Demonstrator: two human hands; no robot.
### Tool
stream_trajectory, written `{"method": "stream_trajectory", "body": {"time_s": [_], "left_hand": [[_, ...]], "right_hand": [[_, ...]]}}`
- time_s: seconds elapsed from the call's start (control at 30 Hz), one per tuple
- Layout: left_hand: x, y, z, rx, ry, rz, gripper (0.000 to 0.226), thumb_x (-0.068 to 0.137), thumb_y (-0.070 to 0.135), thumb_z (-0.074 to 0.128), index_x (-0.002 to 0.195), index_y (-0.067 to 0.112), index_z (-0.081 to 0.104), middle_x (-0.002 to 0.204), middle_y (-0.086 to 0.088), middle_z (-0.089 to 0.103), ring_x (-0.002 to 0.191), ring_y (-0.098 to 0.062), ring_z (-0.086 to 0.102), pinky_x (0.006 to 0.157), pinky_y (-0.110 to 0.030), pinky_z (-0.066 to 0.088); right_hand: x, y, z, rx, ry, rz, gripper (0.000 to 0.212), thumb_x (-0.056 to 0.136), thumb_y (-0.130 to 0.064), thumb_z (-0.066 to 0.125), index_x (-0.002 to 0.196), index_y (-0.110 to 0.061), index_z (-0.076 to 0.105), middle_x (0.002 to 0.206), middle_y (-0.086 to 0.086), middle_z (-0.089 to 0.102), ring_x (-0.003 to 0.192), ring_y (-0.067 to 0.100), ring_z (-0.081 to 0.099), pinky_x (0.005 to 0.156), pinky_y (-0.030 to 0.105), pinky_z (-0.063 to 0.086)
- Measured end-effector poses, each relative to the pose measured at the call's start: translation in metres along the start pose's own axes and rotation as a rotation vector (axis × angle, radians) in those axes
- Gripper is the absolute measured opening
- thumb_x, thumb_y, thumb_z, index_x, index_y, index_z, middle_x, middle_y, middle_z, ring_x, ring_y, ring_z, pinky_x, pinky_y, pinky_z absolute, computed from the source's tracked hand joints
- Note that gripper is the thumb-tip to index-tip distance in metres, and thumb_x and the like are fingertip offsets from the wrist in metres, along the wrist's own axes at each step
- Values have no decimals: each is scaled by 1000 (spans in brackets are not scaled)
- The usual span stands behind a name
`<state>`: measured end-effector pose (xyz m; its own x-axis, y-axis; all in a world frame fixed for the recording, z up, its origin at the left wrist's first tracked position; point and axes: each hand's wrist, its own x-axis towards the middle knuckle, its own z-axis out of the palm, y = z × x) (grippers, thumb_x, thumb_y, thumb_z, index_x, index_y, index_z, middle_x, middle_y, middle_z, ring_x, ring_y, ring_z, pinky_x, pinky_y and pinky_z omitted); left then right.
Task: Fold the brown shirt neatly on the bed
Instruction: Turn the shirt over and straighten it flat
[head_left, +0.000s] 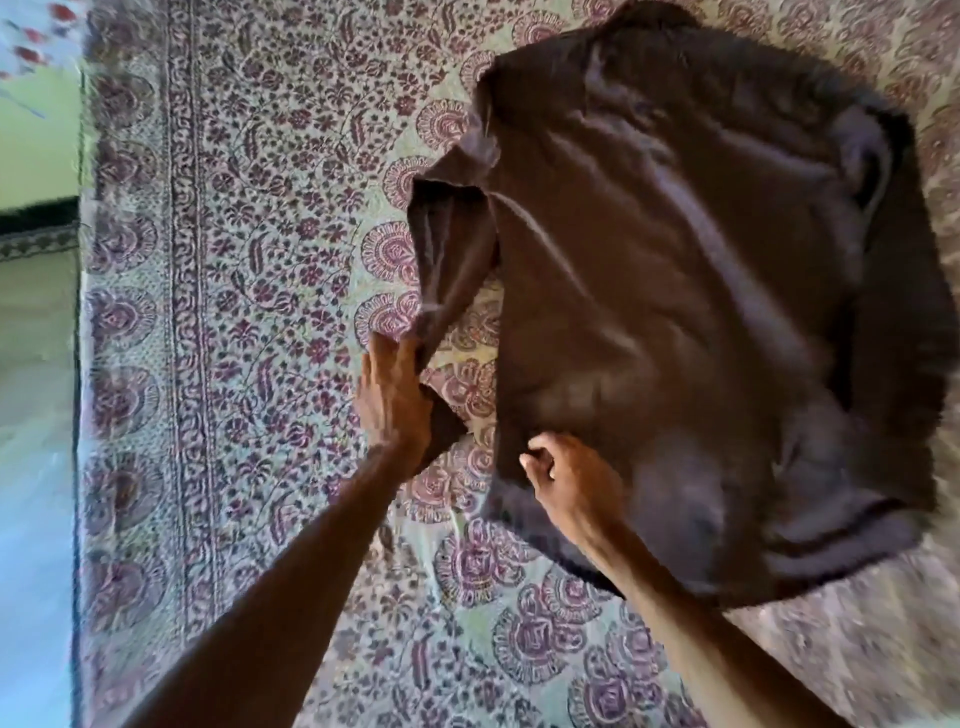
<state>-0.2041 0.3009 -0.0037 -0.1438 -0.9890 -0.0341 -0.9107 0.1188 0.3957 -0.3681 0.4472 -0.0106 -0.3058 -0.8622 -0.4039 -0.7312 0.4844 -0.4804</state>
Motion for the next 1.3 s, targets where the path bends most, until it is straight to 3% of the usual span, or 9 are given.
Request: {"method": "stream_trajectory", "body": {"time_s": [0.1,0.23,0.37,0.57,0.77,0.87,0.97,1.13,1.3], "left_hand": [[12,-27,-29,353,35,-33,58,79,11,67,132,20,45,136,-18,44,122,-38,44,100,-54,35],[-21,-14,-27,254,-91,489,34,84,10,52,117,12,59,116,-19,59,102,-39,58,84,-49,48],[-73,17,5,-158,-601,61,43,89,46,55,95,5,66,90,-16,69,81,-31,66,70,-39,55],[-98,14,13,-246,-683,-169,29,94,26,55,96,-1,63,92,-19,66,82,-28,61,63,-28,42],[-107,-15,7,-248,-670,-216,21,82,21,72,68,16,57,79,-15,68,72,-27,67,64,-40,57],[-105,-7,0,-93,-660,-134,18,80,21,73,86,6,64,79,-9,62,72,-21,59,54,-28,47],[-111,5,-1,-21,-545,-62,55,86,25,65,129,1,42,106,-15,53,89,-29,58,70,-40,53],[-131,55,25,-140,-493,322,39,72,11,66,107,16,50,103,-14,52,79,-33,57,58,-45,53],[-155,158,53,16,-601,663,43,68,22,73,109,18,62,113,-10,59,100,-35,57,78,-42,48]], "right_hand": [[-37,-13,12,-79,-26,46,47,85,-49,60,125,-25,54,116,-1,61,105,21,60,79,37,52],[-70,-21,32,-348,137,18,61,68,-55,71,115,-19,59,107,4,61,95,27,60,71,39,50],[-86,-8,52,-379,247,-29,45,73,-43,77,107,-15,66,106,8,67,91,26,62,71,38,53],[-85,-2,51,-300,221,-192,27,66,-7,80,87,-17,67,83,-1,69,73,17,62,63,33,55],[-94,-8,53,-104,51,-160,11,81,-11,71,83,-21,71,81,-2,70,72,13,60,66,25,50],[-100,0,42,23,135,-45,10,88,-16,63,85,-22,70,82,-6,69,76,13,59,66,25,46],[-109,21,25,121,220,115,9,88,-13,63,85,-18,71,81,-4,70,71,12,61,64,27,52],[-118,82,-24,124,182,306,10,87,-16,62,94,-18,70,93,2,72,82,20,67,65,24,46],[-119,168,-94,131,408,552,18,87,-12,58,102,-13,67,98,8,71,88,27,67,67,29,50]]}}
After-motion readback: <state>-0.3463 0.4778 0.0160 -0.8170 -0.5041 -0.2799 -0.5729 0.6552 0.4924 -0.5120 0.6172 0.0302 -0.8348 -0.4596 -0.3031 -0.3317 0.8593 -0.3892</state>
